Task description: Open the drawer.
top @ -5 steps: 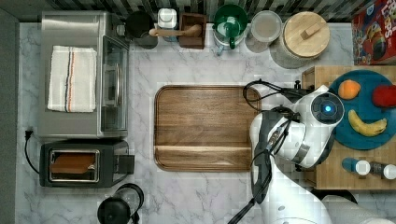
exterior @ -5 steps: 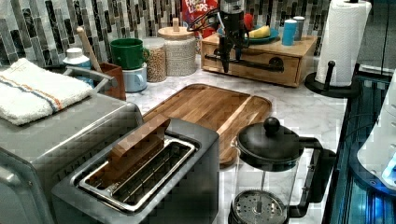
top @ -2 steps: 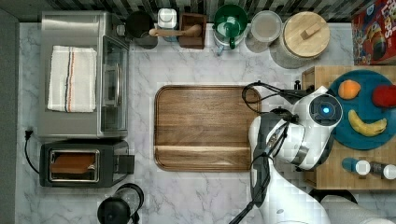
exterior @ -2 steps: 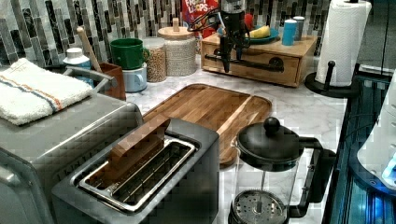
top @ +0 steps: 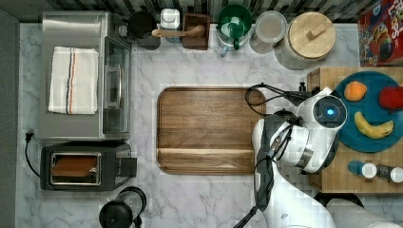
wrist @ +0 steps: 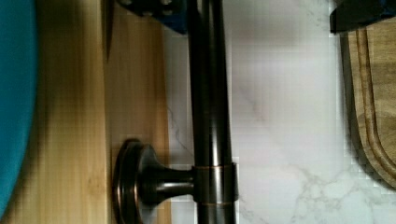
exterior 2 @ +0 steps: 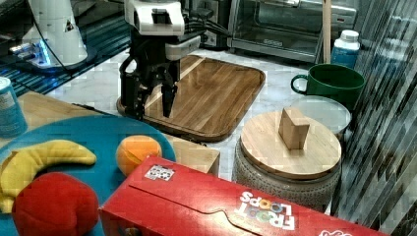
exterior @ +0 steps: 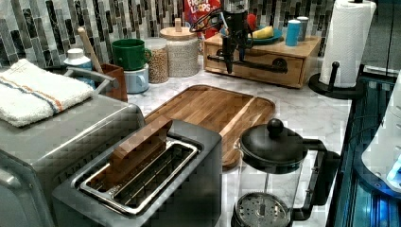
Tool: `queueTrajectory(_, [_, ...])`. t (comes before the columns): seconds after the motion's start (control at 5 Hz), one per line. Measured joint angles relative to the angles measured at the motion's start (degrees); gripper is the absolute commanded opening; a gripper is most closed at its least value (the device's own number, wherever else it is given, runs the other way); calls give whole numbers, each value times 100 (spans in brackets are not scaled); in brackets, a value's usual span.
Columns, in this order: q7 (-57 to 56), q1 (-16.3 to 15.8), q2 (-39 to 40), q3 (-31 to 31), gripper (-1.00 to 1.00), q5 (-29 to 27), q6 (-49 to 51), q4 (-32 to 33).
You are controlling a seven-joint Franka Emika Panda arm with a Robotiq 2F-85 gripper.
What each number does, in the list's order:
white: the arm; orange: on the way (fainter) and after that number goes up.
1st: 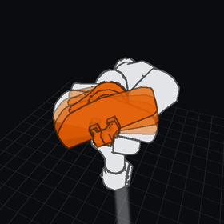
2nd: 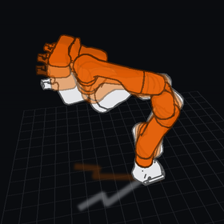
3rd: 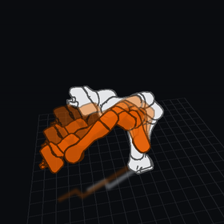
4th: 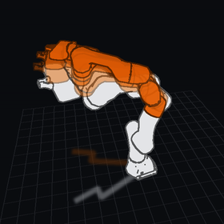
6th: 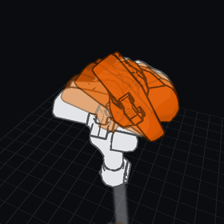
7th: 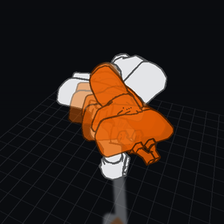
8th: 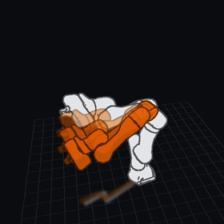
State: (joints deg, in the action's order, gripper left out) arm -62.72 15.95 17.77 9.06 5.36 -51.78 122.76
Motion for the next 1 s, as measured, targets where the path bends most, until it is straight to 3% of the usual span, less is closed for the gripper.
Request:
queueTrajectory(0.4, [6, -21, 0, -92, 100, -3, 17, 45])
queueTrajectory(0.6, [6, -24, -7, -244, 100, -360, 131, 45])
queueTrajectory(1.0, [498, -176, -18, -842, 100, -589, 596, 34])
